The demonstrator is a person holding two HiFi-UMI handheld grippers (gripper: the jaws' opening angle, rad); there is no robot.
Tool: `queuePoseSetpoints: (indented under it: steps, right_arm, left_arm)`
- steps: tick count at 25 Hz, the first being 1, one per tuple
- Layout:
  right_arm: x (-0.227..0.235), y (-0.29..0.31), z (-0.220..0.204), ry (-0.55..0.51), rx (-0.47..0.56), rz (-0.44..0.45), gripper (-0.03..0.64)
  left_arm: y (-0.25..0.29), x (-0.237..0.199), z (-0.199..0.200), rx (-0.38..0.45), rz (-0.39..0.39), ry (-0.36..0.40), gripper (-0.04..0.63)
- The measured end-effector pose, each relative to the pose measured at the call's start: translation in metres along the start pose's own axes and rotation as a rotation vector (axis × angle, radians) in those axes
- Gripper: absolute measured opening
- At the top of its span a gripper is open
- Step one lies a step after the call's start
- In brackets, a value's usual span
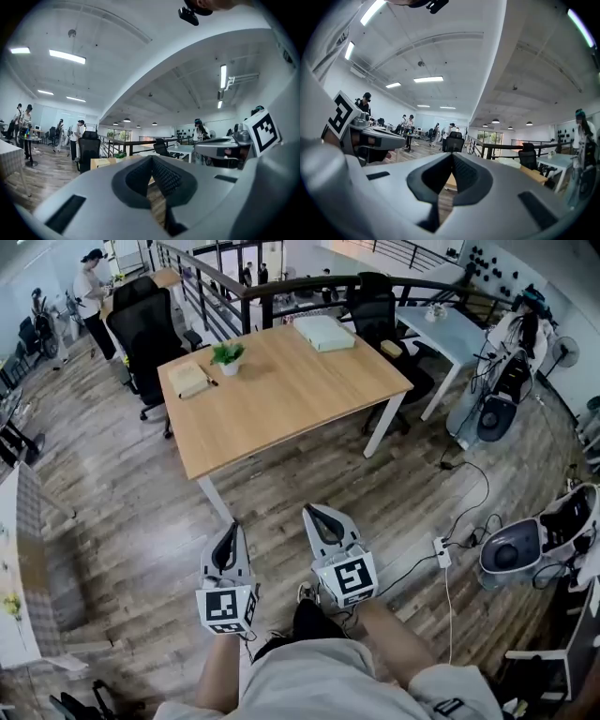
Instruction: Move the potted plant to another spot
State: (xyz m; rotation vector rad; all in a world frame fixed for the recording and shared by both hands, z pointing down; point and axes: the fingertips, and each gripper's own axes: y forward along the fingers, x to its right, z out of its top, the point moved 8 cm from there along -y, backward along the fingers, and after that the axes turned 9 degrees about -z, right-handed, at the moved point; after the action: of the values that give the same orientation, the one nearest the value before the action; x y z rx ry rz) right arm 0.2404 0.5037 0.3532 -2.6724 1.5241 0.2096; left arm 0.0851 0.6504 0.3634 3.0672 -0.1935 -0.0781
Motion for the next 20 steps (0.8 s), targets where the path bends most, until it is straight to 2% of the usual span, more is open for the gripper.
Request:
queuePoseSetpoints:
  steps: [5,10,15,20]
  right_arm:
    - [0.018,0.012,-0.016,0.002,-0.024,0.046,0.005]
    - [0.062,0.036,-0.023,0.005,-0.036,0.069,0.016]
    - [0.085,0.064,-0.044,0.034,-0.037,0.085,0.055]
    - [0.107,0.100,-0.056,0.038,-0.082,0.117,0.121]
  left_arm:
    - [0.031,0.003,-0.014,-0.041,-0.021,-0.054,0.011]
    - [0.076,0.009,-0.009,-0.061,-0.018,-0.031,0.011]
    - [0.114,0.005,-0.014,-0.073,0.003,-0.032,0.011]
    - [0.135,-0.006,-0.020,-0.098,0.045,-0.042,0.011]
